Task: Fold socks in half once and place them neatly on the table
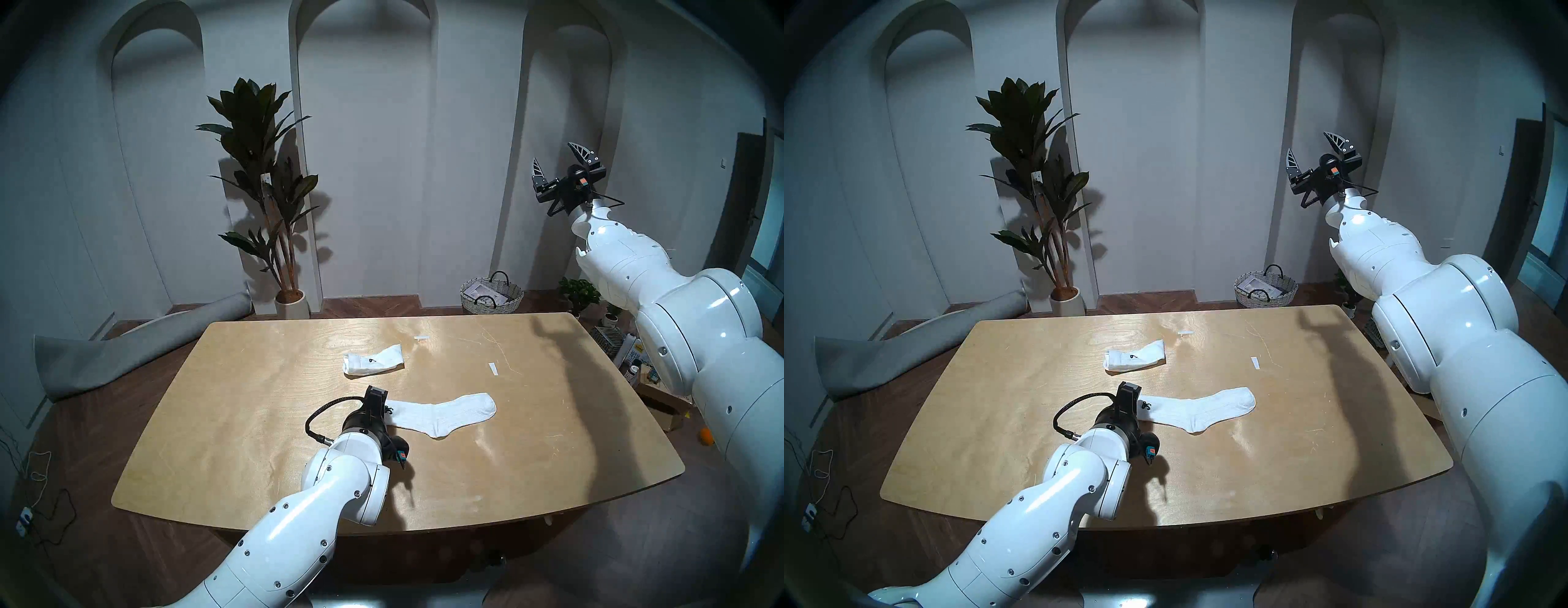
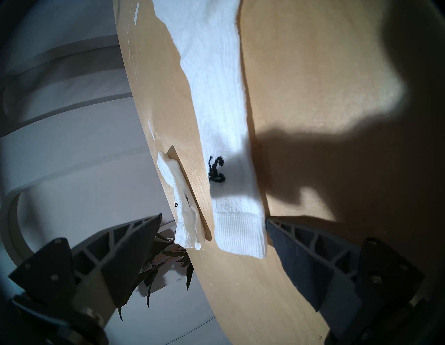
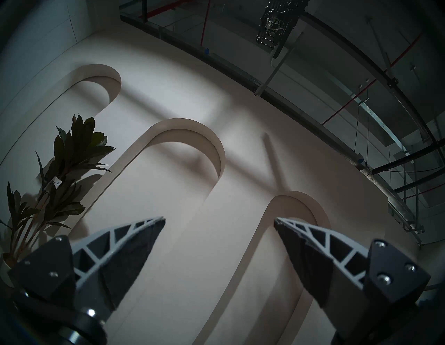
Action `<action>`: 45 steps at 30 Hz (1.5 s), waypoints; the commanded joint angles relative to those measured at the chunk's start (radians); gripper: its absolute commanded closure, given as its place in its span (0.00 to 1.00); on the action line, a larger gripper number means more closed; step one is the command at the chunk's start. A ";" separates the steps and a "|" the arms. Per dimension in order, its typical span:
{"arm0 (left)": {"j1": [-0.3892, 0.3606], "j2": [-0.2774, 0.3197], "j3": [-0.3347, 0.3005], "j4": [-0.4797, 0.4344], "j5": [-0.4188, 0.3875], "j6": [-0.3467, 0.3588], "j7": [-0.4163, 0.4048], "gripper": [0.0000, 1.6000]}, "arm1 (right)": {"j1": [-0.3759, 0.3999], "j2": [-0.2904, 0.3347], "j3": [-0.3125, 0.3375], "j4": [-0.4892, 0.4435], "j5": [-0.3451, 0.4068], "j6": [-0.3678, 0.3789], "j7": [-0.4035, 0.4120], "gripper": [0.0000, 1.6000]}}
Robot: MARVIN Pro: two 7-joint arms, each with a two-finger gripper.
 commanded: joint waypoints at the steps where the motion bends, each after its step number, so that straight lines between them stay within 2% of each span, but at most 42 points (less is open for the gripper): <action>1: -0.037 -0.018 -0.010 0.051 -0.003 -0.001 -0.002 0.00 | 0.029 -0.002 -0.002 -0.006 -0.004 -0.004 -0.004 0.00; 8: -0.041 -0.019 -0.013 0.095 -0.010 -0.014 -0.003 0.00 | 0.030 -0.002 -0.002 -0.006 -0.006 -0.003 -0.010 0.00; 22: -0.026 0.033 -0.030 0.126 0.026 -0.040 -0.021 0.00 | 0.031 -0.006 0.002 -0.008 -0.010 0.002 -0.020 0.00; 23: -0.027 0.035 -0.029 0.134 0.030 -0.043 -0.018 0.05 | 0.031 -0.006 0.001 -0.009 -0.011 0.003 -0.020 0.00; 24: -0.028 0.033 -0.033 0.142 0.025 -0.046 -0.015 0.14 | 0.031 -0.007 0.001 -0.009 -0.011 0.003 -0.021 0.00; 25: -0.029 0.033 -0.035 0.149 0.024 -0.048 -0.012 0.38 | 0.031 -0.007 0.001 -0.009 -0.012 0.003 -0.021 0.00; 26: -0.030 0.032 -0.036 0.155 0.025 -0.050 -0.010 0.50 | 0.031 -0.007 0.001 -0.008 -0.013 0.004 -0.022 0.00; 27: -0.032 0.031 -0.037 0.162 0.024 -0.051 -0.007 0.56 | 0.032 -0.008 0.000 -0.007 -0.014 0.004 -0.024 0.00; 29: -0.032 0.031 -0.038 0.165 0.023 -0.053 -0.005 0.56 | 0.031 -0.008 0.001 -0.007 -0.014 0.004 -0.025 0.00; 30: -0.033 0.030 -0.040 0.172 0.022 -0.056 -0.002 0.69 | 0.031 -0.008 0.001 -0.007 -0.016 0.003 -0.027 0.00; 33: -0.034 0.030 -0.041 0.181 0.024 -0.059 0.005 0.73 | 0.030 -0.006 0.000 -0.007 -0.019 0.001 -0.028 0.00; 34: -0.034 0.029 -0.042 0.183 0.025 -0.059 0.006 0.78 | 0.030 -0.006 0.000 -0.007 -0.020 0.001 -0.029 0.00; 36: -0.032 0.029 -0.043 0.184 0.025 -0.059 0.011 1.00 | 0.029 -0.006 0.000 -0.006 -0.022 0.000 -0.031 0.00; 45: -0.001 0.051 -0.051 0.148 0.054 -0.030 0.036 1.00 | 0.029 -0.007 -0.001 -0.007 -0.033 -0.001 -0.037 0.00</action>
